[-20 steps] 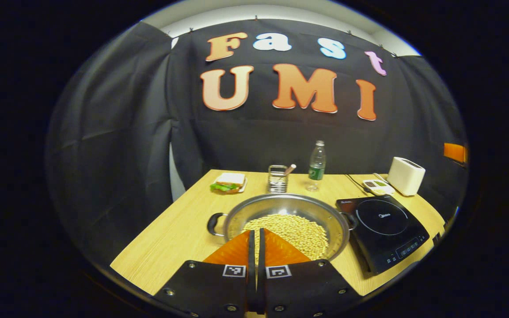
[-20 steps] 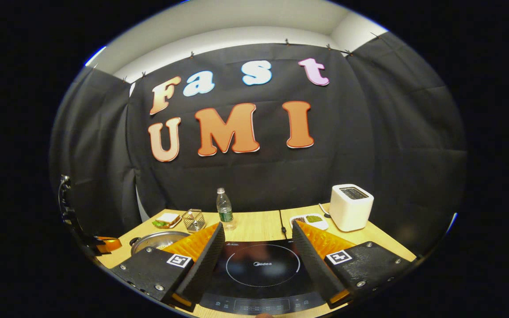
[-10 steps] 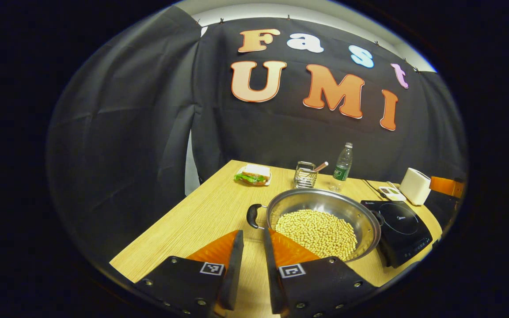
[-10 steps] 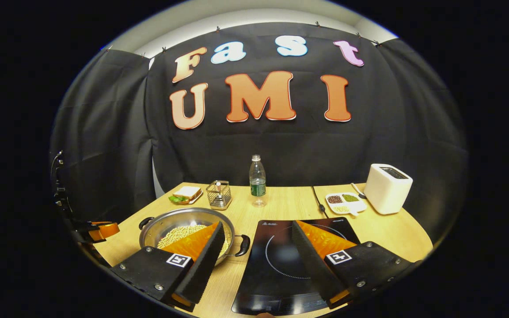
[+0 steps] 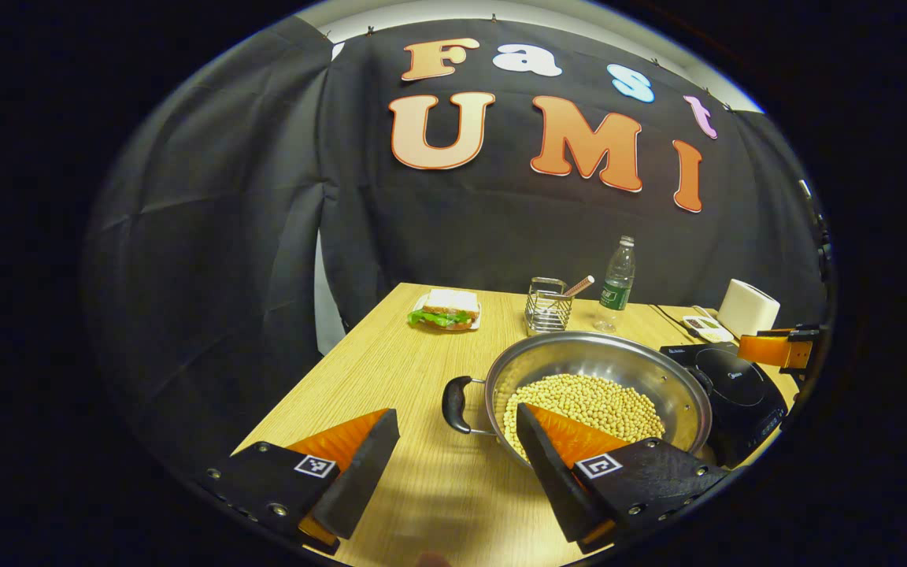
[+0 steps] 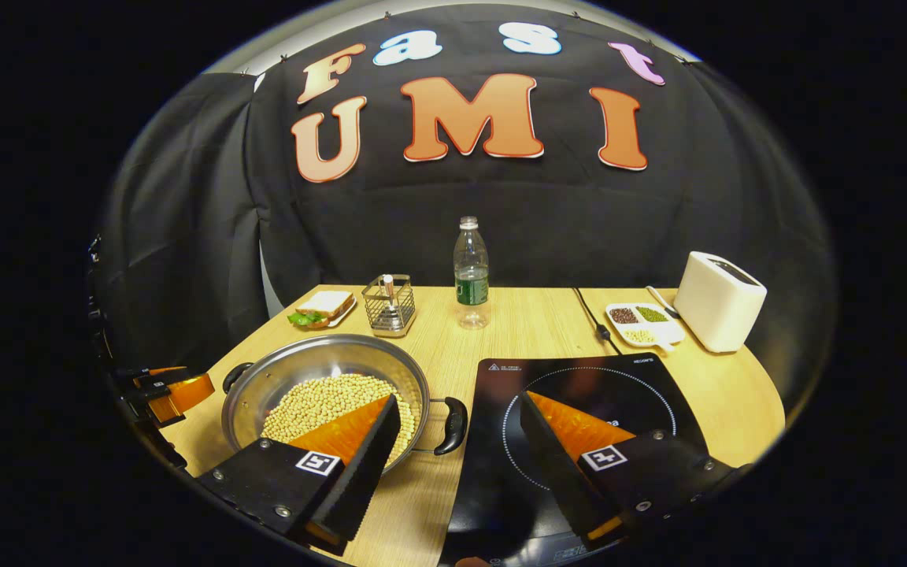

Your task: First push the handle of the pot to place it horizontally, then grasp the pot with both hands and set it on the induction cooktop.

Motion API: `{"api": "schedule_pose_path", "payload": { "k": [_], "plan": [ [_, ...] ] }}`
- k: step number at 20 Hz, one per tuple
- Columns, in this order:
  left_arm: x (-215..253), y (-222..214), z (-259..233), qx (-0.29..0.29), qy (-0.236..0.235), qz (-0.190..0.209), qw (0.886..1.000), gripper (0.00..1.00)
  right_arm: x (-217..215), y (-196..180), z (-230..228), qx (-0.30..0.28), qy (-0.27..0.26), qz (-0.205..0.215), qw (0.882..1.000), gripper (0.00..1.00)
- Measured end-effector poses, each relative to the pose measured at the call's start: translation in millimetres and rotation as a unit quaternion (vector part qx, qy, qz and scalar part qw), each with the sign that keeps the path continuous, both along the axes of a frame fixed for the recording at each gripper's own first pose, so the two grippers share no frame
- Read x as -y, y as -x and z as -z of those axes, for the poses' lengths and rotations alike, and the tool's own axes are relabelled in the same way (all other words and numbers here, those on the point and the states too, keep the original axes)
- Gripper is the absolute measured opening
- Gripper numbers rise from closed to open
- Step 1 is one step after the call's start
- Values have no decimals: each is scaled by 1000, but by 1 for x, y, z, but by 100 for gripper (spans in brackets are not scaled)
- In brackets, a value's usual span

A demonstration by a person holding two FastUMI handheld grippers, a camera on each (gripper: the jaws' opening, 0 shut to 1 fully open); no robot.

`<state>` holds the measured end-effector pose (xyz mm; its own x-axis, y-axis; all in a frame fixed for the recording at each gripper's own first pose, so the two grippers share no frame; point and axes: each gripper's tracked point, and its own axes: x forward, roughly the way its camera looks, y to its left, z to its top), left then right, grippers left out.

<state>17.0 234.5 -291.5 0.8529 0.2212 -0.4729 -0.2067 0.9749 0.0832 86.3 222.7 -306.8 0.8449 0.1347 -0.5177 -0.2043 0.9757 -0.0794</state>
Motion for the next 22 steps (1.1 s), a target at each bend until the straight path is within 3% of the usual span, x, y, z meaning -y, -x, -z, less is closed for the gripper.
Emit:
{"api": "schedule_pose_path", "payload": {
  "k": [8,12,19,20,22],
  "plan": [
    [-10,-40,38,-42,1,18,999,94,-2,-25,37,-37,13,14,999,96],
    [-14,-48,54,-56,33,15,998,94,-3,-30,53,-56,20,16,998,96],
    [-14,-51,62,-71,38,19,997,97,-14,-28,76,-88,31,9,996,96],
    [-14,-51,65,-72,40,21,996,96,-15,-27,78,-92,31,9,995,96],
    [-8,-53,67,-72,55,32,995,84,-17,-27,81,-96,32,12,995,96]
  ]
}}
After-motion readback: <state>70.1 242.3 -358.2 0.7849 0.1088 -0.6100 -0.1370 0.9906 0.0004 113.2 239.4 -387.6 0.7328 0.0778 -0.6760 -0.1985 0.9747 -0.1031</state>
